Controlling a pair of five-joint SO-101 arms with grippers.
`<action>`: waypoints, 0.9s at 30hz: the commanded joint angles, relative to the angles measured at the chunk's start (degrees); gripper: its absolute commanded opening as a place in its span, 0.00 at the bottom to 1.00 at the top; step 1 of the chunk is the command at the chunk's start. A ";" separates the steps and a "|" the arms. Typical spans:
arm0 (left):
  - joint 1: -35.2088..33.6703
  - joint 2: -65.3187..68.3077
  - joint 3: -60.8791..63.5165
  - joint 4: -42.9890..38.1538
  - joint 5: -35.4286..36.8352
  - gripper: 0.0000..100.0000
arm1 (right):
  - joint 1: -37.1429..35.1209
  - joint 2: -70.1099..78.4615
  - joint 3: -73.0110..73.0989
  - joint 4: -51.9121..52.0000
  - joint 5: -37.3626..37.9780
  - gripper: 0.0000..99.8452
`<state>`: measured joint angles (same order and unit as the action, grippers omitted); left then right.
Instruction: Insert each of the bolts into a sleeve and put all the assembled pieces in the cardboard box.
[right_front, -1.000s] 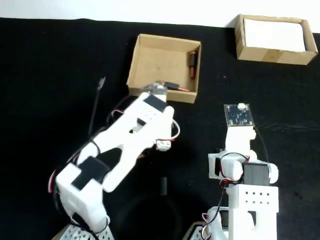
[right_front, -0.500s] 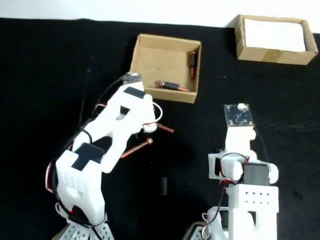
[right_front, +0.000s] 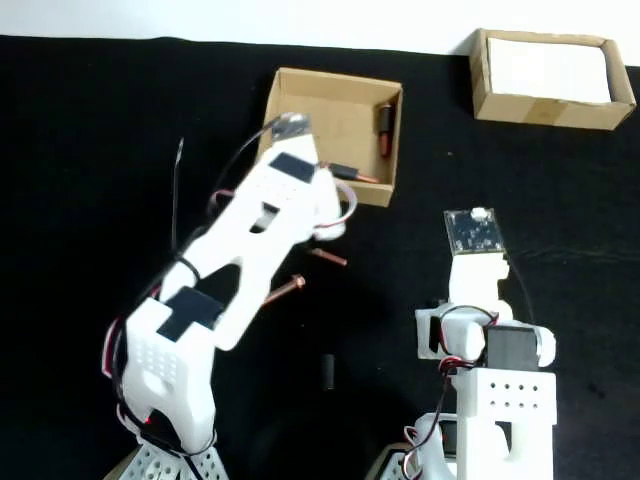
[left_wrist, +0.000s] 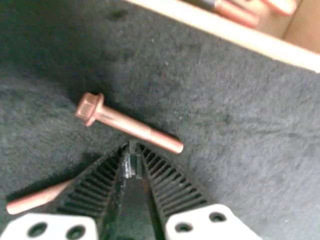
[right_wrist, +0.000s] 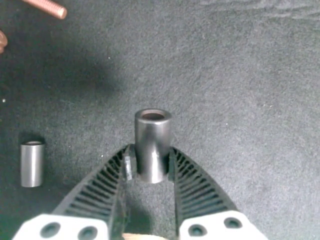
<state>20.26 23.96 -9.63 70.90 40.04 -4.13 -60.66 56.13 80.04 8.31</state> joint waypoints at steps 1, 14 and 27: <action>0.31 0.75 -2.95 -0.26 0.97 0.01 | 0.22 -0.84 -0.31 -0.84 0.53 0.01; 0.22 2.51 -7.60 9.58 1.41 0.15 | -1.89 -0.04 -0.22 -0.66 0.70 0.01; -1.54 5.23 -7.69 9.32 9.41 0.20 | -1.98 4.35 -0.75 -0.66 0.70 0.01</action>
<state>20.00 28.35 -15.16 80.04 47.34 -5.54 -56.62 56.13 80.04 8.48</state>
